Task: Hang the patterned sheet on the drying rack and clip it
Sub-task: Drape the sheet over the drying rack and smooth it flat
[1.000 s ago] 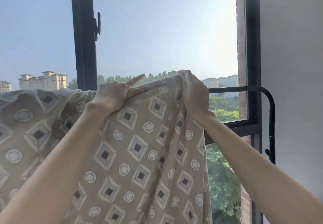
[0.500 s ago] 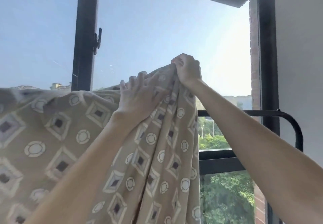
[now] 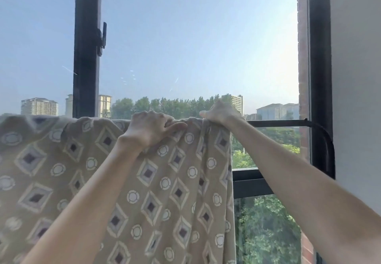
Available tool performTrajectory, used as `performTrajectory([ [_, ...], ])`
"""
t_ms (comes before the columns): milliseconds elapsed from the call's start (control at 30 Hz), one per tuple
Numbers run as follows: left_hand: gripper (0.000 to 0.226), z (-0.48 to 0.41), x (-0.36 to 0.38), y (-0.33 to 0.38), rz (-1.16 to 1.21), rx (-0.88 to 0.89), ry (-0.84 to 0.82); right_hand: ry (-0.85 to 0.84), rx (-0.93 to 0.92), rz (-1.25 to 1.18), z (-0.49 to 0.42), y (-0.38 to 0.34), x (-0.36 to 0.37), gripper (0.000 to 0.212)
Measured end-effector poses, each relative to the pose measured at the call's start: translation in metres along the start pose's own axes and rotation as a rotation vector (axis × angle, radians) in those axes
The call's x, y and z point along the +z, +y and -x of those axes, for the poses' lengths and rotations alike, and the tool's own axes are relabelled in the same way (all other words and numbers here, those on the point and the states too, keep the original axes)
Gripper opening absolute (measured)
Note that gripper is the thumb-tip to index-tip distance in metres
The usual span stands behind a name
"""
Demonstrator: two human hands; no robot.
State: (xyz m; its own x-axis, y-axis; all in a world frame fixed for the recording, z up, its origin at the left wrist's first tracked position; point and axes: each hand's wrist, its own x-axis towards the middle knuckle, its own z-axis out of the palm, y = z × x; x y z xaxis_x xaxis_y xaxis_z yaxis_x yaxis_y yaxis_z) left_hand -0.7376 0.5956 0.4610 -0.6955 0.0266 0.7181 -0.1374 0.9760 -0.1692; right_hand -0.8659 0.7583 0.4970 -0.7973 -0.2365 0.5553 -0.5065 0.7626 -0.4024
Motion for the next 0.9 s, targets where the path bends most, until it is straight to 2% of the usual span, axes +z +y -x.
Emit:
performTrajectory([
  [67,0.079,0.001,-0.001,0.002,-0.014,-0.023,0.0,0.15,-0.029,0.017,0.013,0.004,0.0,0.04],
  [167,0.076,0.001,0.0,0.008,0.0,-0.025,-0.011,0.621,-0.162,-0.039,0.036,0.017,0.008,0.022],
  [233,0.069,0.0,0.001,0.015,0.044,-0.02,-0.014,0.774,-0.216,-0.156,0.051,0.029,0.015,0.018],
  [300,0.07,-0.002,0.003,0.022,0.048,-0.001,-0.003,0.756,-0.17,-0.277,0.068,0.042,0.025,0.025],
  [367,0.069,-0.006,0.005,0.028,0.034,0.023,0.006,0.669,-0.108,-0.383,0.086,0.055,0.036,0.036],
  [433,0.065,-0.009,0.006,0.035,0.031,0.045,0.013,0.464,-0.092,-0.503,0.106,0.061,0.044,0.041],
  [500,0.064,-0.01,0.005,0.041,0.04,0.067,0.025,0.293,-0.106,-0.56,0.122,0.059,0.049,0.036],
  [533,0.065,-0.01,0.005,0.044,0.039,0.074,0.032,0.295,-0.124,-0.559,0.127,0.058,0.05,0.032],
  [633,0.068,-0.01,0.004,0.046,0.026,0.077,0.042,0.476,-0.15,-0.541,0.128,0.054,0.052,0.02],
  [733,0.07,-0.009,0.003,0.037,0.063,0.137,0.026,0.627,-0.193,-0.486,0.122,0.053,0.044,0.019],
  [900,0.077,0.0,-0.006,0.018,0.319,0.232,0.061,0.729,-0.287,-0.478,0.099,0.027,0.007,0.021],
])
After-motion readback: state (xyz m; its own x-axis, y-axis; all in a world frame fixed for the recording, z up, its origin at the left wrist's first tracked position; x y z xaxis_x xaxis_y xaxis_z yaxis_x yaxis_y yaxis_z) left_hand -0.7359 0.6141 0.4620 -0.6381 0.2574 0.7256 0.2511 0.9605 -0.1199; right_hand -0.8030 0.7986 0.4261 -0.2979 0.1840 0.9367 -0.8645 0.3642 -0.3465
